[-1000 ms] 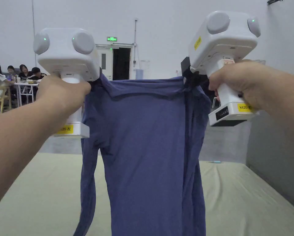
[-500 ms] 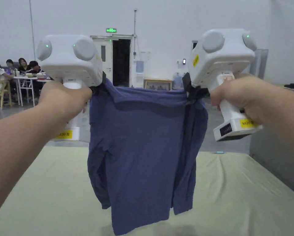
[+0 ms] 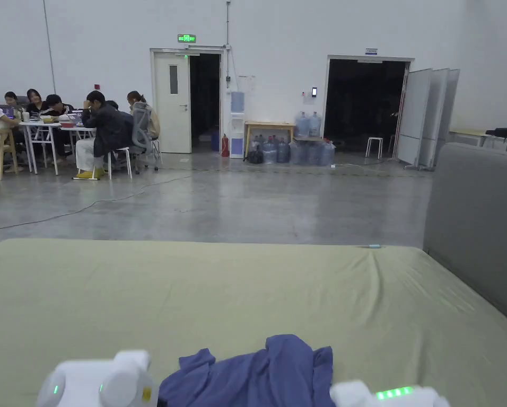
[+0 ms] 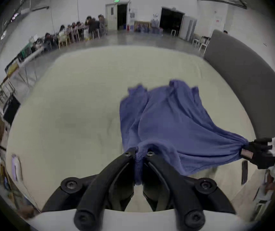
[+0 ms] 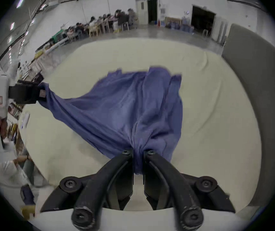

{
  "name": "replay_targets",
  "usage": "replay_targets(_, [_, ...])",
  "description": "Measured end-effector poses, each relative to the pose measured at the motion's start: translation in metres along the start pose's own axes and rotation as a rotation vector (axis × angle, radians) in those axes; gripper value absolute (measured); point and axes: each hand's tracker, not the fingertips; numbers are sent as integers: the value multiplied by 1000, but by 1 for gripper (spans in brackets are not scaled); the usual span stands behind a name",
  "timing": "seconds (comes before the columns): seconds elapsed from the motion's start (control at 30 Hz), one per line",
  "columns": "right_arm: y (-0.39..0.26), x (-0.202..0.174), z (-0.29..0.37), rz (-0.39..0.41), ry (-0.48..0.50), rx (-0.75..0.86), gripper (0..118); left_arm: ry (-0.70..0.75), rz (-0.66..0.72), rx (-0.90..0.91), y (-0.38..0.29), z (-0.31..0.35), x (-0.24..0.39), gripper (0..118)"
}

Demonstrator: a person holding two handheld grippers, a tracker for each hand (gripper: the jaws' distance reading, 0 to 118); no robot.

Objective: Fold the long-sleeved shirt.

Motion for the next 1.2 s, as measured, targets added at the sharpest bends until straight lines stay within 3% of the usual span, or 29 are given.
replay_targets(0.07, [-31, -8, 2, -29, 49, -51, 5, -24, 34, -60, -37, 1, -8, 0])
replay_targets(0.13, [-57, -18, 3, -37, 39, -66, 5, -16, 17, -73, -66, 2, -13, 0])
replay_targets(0.27, [-100, -36, 7, -75, 72, -140, 5, 40, -137, -138, -122, 1, -13, 0])
replay_targets(0.37, [-133, -45, 5, -110, 64, -205, 5, 2, -58, -147, -144, 7, -26, 0])
replay_targets(0.47, [-160, -49, 0, -172, 92, -265, 5, 8, -87, -155, -165, 16, -28, 0])
replay_targets(0.97, [-195, -58, -40, -329, 66, -350, 6, 40, -156, -299, -214, -26, -29, 0])
replay_targets(1.03, [-195, -56, -42, -335, 70, -350, 10, 55, -178, -300, -215, -29, -25, 1])
replay_targets(1.07, [-195, -54, -42, -347, 74, -350, 17, 63, -193, -297, -217, -27, -21, 4])
replay_targets(1.1, [-193, -52, -42, -363, 81, -356, 29, 65, -197, -300, -216, -25, -20, 16])
replay_targets(1.13, [-189, -49, -40, -392, 108, -372, 63, 62, -197, -299, -212, -21, -22, 59])
replay_targets(1.2, [-180, -39, -20, -501, 232, -339, 79, 30, -66, -258, -202, 5, -32, 86])
